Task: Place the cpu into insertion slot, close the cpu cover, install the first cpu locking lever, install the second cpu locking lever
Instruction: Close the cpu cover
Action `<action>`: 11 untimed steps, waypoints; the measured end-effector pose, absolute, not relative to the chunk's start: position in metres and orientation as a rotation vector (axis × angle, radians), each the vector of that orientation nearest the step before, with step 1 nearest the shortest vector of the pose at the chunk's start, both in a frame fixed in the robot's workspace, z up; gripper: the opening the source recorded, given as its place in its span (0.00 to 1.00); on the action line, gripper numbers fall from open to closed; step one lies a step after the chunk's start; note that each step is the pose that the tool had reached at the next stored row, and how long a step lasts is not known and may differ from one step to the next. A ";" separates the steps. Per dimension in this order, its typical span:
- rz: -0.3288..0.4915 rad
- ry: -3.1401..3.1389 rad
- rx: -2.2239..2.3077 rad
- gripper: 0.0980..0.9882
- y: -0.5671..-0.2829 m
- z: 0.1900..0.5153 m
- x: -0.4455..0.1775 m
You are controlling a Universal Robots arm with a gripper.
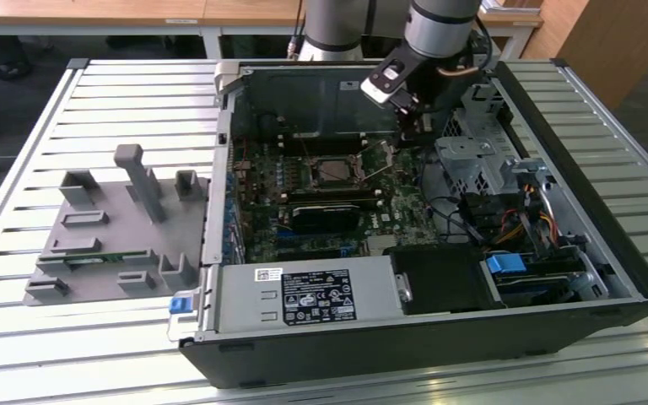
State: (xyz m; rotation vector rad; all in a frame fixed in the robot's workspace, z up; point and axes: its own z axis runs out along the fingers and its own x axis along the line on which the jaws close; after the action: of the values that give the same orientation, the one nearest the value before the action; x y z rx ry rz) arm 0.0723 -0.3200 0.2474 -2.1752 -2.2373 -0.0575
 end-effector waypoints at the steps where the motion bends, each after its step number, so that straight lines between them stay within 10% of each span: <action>1: -0.056 -2.237 -2.175 0.01 -0.320 0.247 0.073; 11: -0.045 -2.232 -2.171 0.01 -0.318 0.239 0.075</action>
State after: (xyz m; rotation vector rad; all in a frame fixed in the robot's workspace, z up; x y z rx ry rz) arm 0.0752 -0.3183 0.2394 -2.1707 -2.2318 -0.0448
